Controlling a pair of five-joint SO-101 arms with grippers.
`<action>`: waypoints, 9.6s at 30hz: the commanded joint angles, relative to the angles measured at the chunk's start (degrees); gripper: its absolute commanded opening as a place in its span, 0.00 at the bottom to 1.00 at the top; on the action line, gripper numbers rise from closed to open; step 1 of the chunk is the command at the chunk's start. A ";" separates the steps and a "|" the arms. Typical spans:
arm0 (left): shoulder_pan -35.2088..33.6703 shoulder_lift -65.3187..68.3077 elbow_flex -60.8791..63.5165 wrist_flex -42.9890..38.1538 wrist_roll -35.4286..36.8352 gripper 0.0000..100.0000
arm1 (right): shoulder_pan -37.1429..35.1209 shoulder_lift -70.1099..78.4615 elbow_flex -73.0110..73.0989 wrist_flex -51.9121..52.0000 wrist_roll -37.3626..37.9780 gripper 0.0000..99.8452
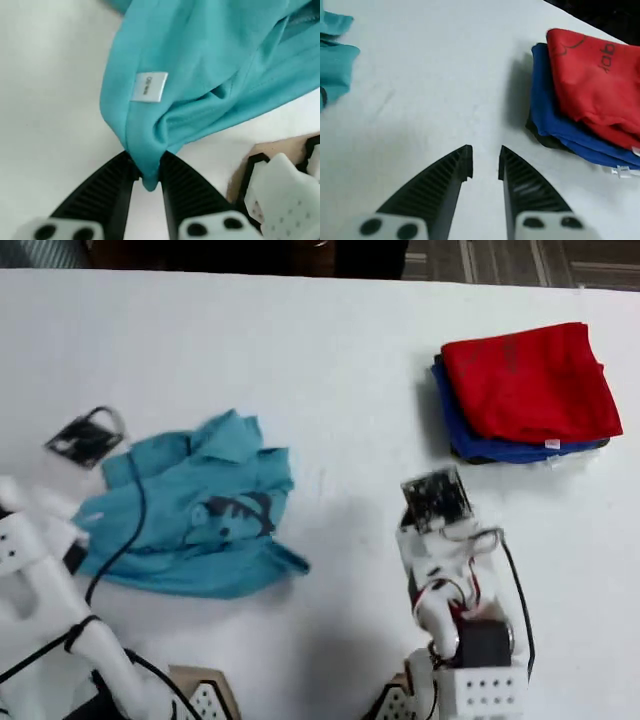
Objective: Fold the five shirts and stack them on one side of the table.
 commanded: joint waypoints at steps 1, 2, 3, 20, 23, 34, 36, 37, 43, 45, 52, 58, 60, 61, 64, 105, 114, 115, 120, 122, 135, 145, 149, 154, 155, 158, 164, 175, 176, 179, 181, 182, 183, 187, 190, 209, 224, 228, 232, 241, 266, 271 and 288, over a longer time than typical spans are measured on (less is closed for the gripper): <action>-4.31 -1.58 1.54 -1.32 -2.99 0.03 | -6.20 17.71 -17.85 1.89 -5.89 0.10; -4.48 -1.58 2.15 -1.58 -2.99 0.03 | -8.84 22.99 -23.38 3.12 -7.30 0.10; -4.48 -1.58 2.77 -1.93 -2.81 0.03 | -11.47 28.09 -28.48 4.18 -8.35 0.10; -4.66 -1.93 4.53 -2.73 -2.73 0.03 | -29.32 102.46 -93.54 8.57 -19.52 0.10; -4.66 -1.93 4.53 -2.73 -2.73 0.03 | -29.49 113.27 -103.38 11.38 -21.10 0.10; -7.82 -2.02 4.53 -2.73 -2.73 0.03 | -28.88 144.13 -140.48 16.31 -21.45 0.10; -8.09 -2.02 4.26 -2.73 -2.73 0.03 | -29.23 147.65 -145.23 18.77 -21.45 0.10; -8.09 -2.02 4.18 -2.73 -2.73 0.03 | -29.49 149.14 -147.16 20.26 -21.45 0.10; -8.00 -2.02 4.18 -2.90 -2.73 0.03 | -29.49 154.68 -154.11 27.47 -21.45 0.10; -8.00 -2.02 4.09 -2.99 -2.73 0.03 | -29.05 154.77 -155.78 29.14 -21.45 0.10; -8.00 -2.02 4.35 -2.99 -2.73 0.03 | -25.98 153.89 -165.45 30.29 -21.45 0.10; -8.00 -2.02 4.09 -2.99 -2.73 0.03 | -26.24 156.09 -160.00 28.97 -21.45 0.11; -8.00 -2.02 4.09 -2.99 -2.73 0.03 | -26.59 156.62 -158.77 29.23 -21.45 0.15; -8.00 -2.02 4.09 -2.99 -2.73 0.03 | -27.12 156.62 -158.42 29.93 -21.45 0.18; -8.00 -2.02 4.09 -2.99 -2.73 0.03 | -28.53 156.70 -158.42 30.90 -21.45 0.23; 0.79 -1.67 -3.21 -6.95 18.02 0.03 | -17.45 139.74 -157.19 31.96 -21.01 0.02; 21.36 -1.58 -31.34 -6.86 35.08 0.03 | -7.69 120.48 -157.19 38.20 -20.92 0.02; 22.59 -1.58 -34.86 -6.86 35.69 0.03 | -6.29 117.93 -157.19 38.64 -20.92 0.02; 24.88 -1.93 -51.12 -6.68 36.04 0.03 | -0.31 103.34 -157.19 39.34 -18.29 0.02; 24.88 -2.02 -56.22 -6.33 36.04 0.03 | 1.10 97.19 -157.19 39.34 -16.18 0.02; 31.74 -2.02 -41.71 5.36 35.78 0.03 | -1.98 83.82 -149.19 49.10 -13.71 0.02; 31.56 -1.67 -1.27 -0.62 25.58 0.03 | -1.01 78.55 -102.24 48.75 -13.27 0.02; 31.56 -1.76 7.08 -3.25 24.70 0.03 | -0.84 73.27 -85.98 44.18 -13.19 0.02; 31.65 -1.67 13.32 -5.89 24.09 0.03 | -0.84 61.58 -62.51 35.38 -8.62 0.02; 31.74 -1.67 14.20 -6.42 22.42 0.03 | -0.57 59.03 -57.05 32.57 -7.74 0.02; 31.56 -1.58 16.13 -7.74 17.93 0.03 | 1.80 52.70 -43.34 23.69 -5.89 0.02; 31.56 -1.67 16.75 -9.32 16.70 0.09 | 4.62 49.19 -31.56 16.75 -5.89 0.05; 31.47 -2.02 11.56 -2.11 16.62 0.17 | 4.09 49.19 -56.35 28.26 -6.77 0.19; 31.47 -2.02 10.07 -1.23 16.62 0.17 | 3.12 50.51 -59.69 27.56 -8.00 0.19; 31.47 -2.02 6.64 -0.44 16.62 0.17 | -2.24 59.12 -67.60 24.84 -9.85 0.19; 31.47 -1.58 5.93 -0.79 16.62 0.17 | -6.81 68.09 -72.35 22.99 -10.02 0.19; 31.47 -1.58 6.02 -0.88 16.62 0.17 | -9.10 72.92 -75.08 22.55 -10.11 0.19; 31.47 -1.58 6.02 -0.88 16.62 0.17 | -11.12 78.02 -77.80 22.11 -10.11 0.19; 31.47 -1.58 6.11 -0.70 17.05 0.17 | -16.57 97.98 -90.90 22.11 -10.11 0.19; 31.47 -1.58 6.11 -0.53 17.14 0.17 | -17.54 110.99 -100.40 22.29 -10.11 0.19; 31.47 -1.67 11.47 -0.79 17.14 0.17 | -21.14 154.07 -146.64 42.24 -9.58 0.18; 31.47 -1.67 12.26 -10.55 17.23 0.17 | -7.69 156.35 -170.73 36.00 -9.49 0.02; 31.47 -1.93 11.82 -14.24 17.23 0.17 | -3.38 152.84 -169.49 31.34 -9.58 0.02; 31.47 -1.93 11.82 -16.26 17.23 0.17 | -1.19 150.02 -168.70 29.14 -9.58 0.02; 31.82 -2.02 7.52 -5.71 20.40 0.17 | -5.23 146.07 -169.32 47.08 -9.58 0.21; 34.55 7.47 14.99 -21.10 22.77 0.17 | -0.66 133.58 -168.62 48.92 -9.58 0.17; 34.37 8.97 15.43 -21.27 22.77 0.17 | -0.75 133.93 -168.62 48.92 -9.58 0.17; 34.37 8.70 19.82 -17.49 17.85 0.03 | -0.48 137.80 -168.88 48.92 -9.58 0.17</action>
